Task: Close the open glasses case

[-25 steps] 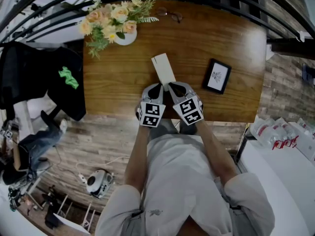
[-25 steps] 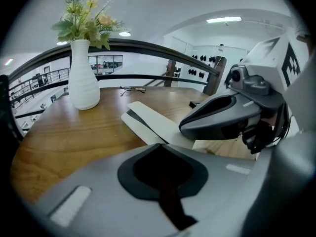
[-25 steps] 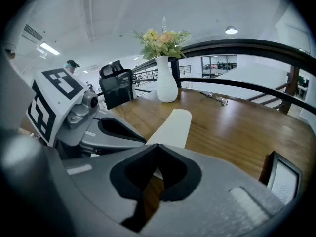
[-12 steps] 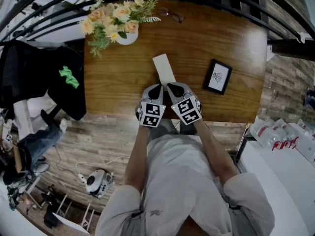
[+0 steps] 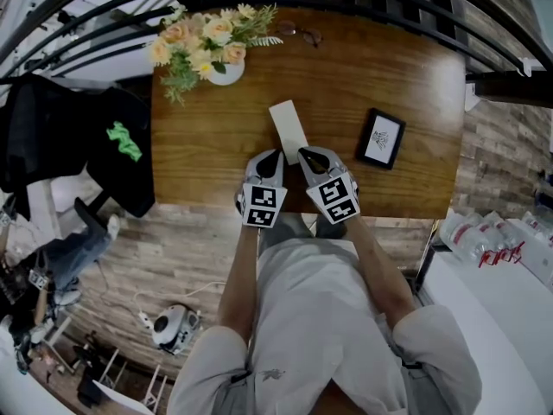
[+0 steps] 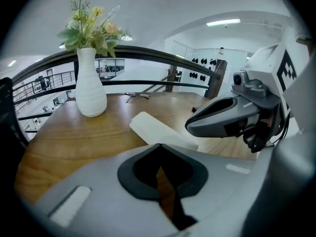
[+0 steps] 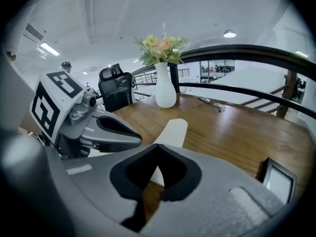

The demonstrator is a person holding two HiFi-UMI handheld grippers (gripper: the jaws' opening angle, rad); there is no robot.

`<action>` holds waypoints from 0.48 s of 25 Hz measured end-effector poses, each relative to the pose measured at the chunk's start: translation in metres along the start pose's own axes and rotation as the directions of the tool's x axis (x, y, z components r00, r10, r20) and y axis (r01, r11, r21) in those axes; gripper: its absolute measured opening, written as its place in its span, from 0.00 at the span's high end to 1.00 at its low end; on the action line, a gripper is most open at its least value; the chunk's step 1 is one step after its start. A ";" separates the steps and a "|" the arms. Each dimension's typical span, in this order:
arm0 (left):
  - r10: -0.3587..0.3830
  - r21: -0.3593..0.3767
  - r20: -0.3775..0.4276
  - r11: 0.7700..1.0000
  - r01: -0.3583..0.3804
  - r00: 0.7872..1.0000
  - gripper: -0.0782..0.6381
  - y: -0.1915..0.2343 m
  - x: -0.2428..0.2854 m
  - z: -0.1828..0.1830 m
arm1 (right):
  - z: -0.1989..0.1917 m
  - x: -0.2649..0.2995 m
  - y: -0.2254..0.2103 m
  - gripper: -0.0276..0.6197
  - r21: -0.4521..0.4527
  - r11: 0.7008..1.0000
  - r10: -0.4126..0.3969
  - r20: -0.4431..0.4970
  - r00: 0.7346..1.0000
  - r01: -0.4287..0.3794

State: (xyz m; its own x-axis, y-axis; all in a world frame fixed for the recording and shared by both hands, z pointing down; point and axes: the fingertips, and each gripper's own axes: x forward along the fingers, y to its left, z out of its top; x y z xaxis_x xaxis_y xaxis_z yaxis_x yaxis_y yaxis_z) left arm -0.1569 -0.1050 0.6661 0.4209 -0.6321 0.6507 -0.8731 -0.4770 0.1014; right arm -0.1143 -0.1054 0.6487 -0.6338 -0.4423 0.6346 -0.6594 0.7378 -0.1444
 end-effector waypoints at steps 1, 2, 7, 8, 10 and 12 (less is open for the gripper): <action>0.004 0.001 0.016 1.000 -0.004 1.000 0.86 0.002 -0.004 0.006 | 0.006 -0.005 -0.002 0.95 -0.003 1.000 -0.007 0.016 1.000 0.007; 0.007 0.004 0.034 1.000 -0.008 0.999 0.87 0.004 -0.008 0.014 | 0.013 -0.010 -0.005 0.95 -0.006 1.000 -0.015 0.034 0.999 0.015; 0.015 0.032 0.147 0.999 -0.020 0.989 0.87 0.012 -0.029 0.060 | 0.052 -0.040 -0.020 0.95 -0.014 0.997 -0.070 0.138 0.988 0.072; 0.014 0.039 0.169 0.999 -0.021 0.985 0.87 0.012 -0.035 0.069 | 0.059 -0.048 -0.022 0.95 -0.014 0.996 -0.081 0.158 0.984 0.085; 0.007 0.056 0.213 0.998 -0.020 0.977 0.87 0.011 -0.046 0.088 | 0.074 -0.063 -0.025 0.95 -0.011 0.994 -0.106 0.200 0.974 0.111; -0.005 0.074 0.255 0.997 -0.015 0.967 0.86 0.009 -0.057 0.106 | 0.089 -0.078 -0.027 0.95 -0.004 0.990 -0.133 0.244 0.961 0.138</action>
State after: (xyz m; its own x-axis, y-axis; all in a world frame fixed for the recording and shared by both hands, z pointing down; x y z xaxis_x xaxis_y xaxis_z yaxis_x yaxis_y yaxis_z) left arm -0.1626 -0.1380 0.5507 0.4738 -0.7645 0.4372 -0.8586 -0.5114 0.0363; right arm -0.0830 -0.1362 0.5351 -0.6196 -0.6473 0.4439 -0.7391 0.6715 -0.0523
